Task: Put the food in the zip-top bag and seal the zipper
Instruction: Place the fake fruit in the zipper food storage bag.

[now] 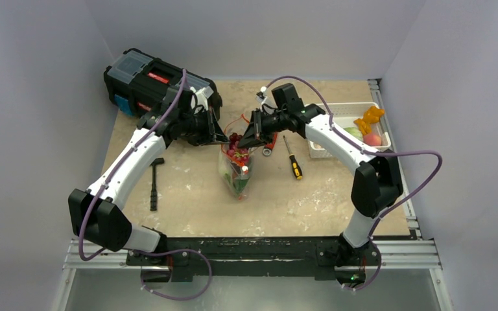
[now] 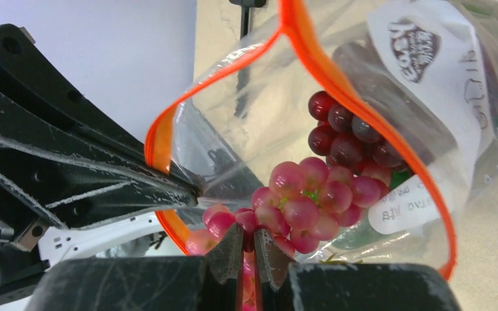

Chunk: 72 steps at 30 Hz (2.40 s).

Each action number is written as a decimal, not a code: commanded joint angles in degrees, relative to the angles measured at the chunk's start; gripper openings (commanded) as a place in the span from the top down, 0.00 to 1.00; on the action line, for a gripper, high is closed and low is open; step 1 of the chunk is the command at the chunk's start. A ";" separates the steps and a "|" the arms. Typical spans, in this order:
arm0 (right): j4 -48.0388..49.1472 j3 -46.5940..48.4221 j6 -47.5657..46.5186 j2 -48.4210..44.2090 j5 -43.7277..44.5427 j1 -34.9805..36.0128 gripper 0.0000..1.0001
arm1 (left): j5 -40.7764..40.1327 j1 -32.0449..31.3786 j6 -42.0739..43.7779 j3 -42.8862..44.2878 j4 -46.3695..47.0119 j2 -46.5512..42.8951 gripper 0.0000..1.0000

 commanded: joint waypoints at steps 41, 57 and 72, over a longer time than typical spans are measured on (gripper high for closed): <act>-13.42 15.80 -17.86 -0.20 34.59 17.00 0.77 | 2.54 0.36 -0.13 0.61 2.86 -0.74 1.00; 0.96 9.73 -1.57 0.10 14.26 8.13 1.00 | 3.78 0.36 -0.25 0.90 2.83 -0.13 1.00; -13.25 9.78 -15.55 -0.68 24.57 13.91 0.72 | 2.94 0.45 -0.31 0.79 2.70 -0.53 1.00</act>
